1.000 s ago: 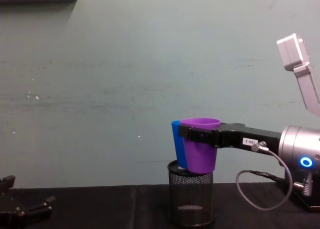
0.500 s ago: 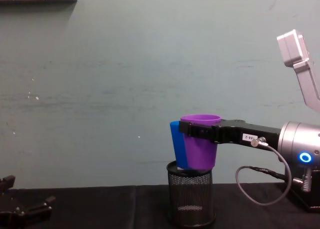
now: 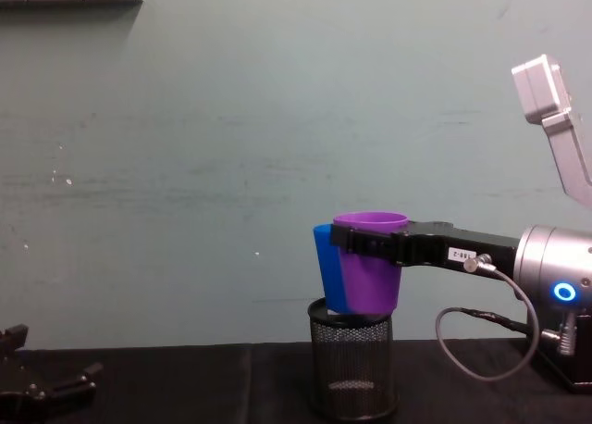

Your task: Pick up one cup with a gripper and tap it against the other cup.

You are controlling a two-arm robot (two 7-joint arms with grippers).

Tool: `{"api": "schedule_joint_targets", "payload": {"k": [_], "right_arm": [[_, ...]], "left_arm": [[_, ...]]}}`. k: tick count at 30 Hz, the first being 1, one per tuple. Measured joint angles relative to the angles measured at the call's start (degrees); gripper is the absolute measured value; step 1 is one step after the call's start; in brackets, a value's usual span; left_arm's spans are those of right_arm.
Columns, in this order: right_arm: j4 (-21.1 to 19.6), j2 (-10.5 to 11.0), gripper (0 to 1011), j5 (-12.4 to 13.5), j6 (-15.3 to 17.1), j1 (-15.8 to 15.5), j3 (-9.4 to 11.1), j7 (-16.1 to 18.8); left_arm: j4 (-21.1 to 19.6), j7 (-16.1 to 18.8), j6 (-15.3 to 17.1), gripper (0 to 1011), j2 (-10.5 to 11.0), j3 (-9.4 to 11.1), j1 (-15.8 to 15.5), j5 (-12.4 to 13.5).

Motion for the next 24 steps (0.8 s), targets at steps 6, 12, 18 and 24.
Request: {"api": "schedule_joint_targets", "payload": {"k": [6, 12, 18, 24], "right_arm": [[0.00, 0.00, 754, 0.00, -0.03, 0.00, -0.03, 0.00], [0.00, 0.00, 754, 0.00, -0.06, 0.00, -0.04, 0.00], [0.00, 0.00, 754, 0.00, -0.07, 0.00, -0.04, 0.00], [0.00, 0.00, 754, 0.00, -0.07, 0.00, -0.04, 0.00]], "left_arm": [[0.00, 0.00, 0.00, 1000, 0.00, 0.00, 0.00, 0.00], [0.00, 0.00, 0.00, 1000, 0.00, 0.00, 0.00, 0.00], [0.00, 0.00, 0.00, 1000, 0.00, 0.00, 0.00, 0.00], [0.00, 0.00, 0.00, 1000, 0.00, 0.00, 0.00, 0.00]]}}
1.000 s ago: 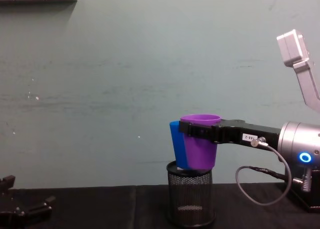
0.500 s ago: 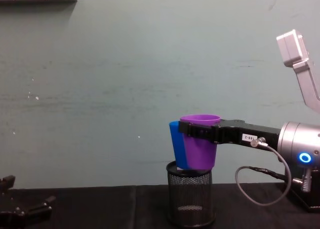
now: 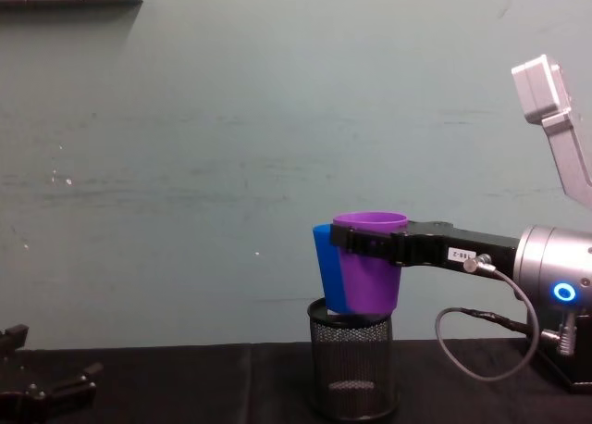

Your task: Pick up one cup with a gripper and tap it against the other cup.

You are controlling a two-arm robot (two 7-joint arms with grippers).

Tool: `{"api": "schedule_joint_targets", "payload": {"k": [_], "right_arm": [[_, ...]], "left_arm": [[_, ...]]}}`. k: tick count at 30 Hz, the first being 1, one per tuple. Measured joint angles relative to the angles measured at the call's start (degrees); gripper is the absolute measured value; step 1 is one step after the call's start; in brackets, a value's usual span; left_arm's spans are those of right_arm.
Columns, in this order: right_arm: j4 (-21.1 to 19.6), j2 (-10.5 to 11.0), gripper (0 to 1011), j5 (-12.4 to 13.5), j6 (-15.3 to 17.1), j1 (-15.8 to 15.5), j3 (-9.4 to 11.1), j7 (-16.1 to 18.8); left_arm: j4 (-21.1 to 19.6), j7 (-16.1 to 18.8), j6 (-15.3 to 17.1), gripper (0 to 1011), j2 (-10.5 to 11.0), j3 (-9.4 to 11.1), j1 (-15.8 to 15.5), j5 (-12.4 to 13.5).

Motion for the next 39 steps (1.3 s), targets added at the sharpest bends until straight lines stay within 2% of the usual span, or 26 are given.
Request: {"api": "schedule_joint_targets", "payload": {"k": [39], "right_arm": [[0.00, 0.00, 754, 0.00, 0.01, 0.00, 0.00, 0.00]], "left_arm": [[0.00, 0.00, 0.00, 1000, 0.00, 0.00, 0.00, 0.00]]}}
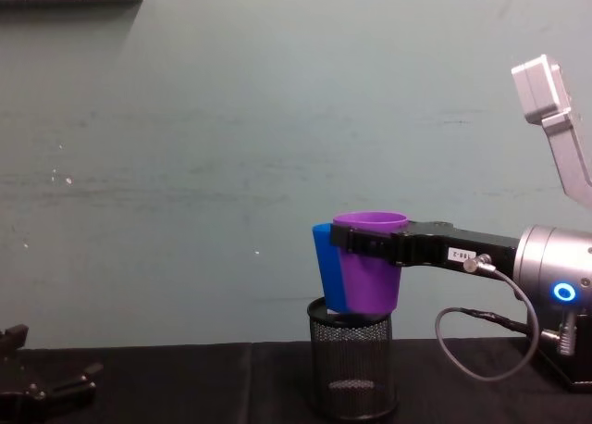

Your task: Pick up one cup with a gripper and tap it against the other cup.

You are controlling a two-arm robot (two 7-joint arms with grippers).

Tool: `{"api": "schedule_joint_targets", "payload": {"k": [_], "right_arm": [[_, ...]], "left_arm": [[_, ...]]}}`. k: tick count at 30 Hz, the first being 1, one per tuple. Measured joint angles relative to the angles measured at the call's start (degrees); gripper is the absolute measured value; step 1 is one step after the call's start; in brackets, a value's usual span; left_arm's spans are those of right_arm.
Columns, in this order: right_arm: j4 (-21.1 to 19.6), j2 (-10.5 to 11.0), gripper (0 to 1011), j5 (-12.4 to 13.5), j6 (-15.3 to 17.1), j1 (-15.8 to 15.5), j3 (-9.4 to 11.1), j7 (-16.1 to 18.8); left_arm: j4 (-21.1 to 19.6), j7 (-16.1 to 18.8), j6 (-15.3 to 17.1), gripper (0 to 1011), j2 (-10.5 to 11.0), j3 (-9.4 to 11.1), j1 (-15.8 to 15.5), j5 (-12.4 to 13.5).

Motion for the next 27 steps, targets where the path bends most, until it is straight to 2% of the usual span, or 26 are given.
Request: {"api": "schedule_joint_targets", "payload": {"k": [27], "right_arm": [[0.00, 0.00, 754, 0.00, 0.00, 0.00, 0.00, 0.00]], "left_arm": [[0.00, 0.00, 0.00, 1000, 0.00, 0.00, 0.00, 0.00]]}}
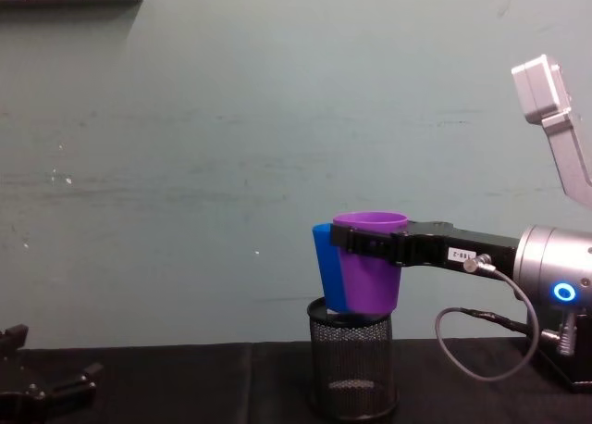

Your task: Pick up one cup with a gripper and tap it against the other cup.

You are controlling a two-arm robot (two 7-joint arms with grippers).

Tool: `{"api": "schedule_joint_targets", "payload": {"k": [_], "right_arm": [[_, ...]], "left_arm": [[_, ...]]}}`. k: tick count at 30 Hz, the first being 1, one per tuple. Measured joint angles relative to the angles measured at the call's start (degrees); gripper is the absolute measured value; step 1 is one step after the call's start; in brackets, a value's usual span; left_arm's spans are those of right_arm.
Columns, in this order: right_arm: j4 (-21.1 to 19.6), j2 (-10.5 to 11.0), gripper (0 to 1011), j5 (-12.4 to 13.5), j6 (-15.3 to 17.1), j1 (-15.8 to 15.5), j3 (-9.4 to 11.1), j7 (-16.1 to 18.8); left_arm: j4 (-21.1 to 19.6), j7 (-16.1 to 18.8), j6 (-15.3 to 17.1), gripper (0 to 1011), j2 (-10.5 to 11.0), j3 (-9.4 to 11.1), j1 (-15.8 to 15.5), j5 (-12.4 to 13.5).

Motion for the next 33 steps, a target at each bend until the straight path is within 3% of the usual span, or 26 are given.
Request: {"api": "schedule_joint_targets", "payload": {"k": [33], "right_arm": [[0.00, 0.00, 754, 0.00, 0.00, 0.00, 0.00, 0.00]], "left_arm": [[0.00, 0.00, 0.00, 1000, 0.00, 0.00, 0.00, 0.00]]}}
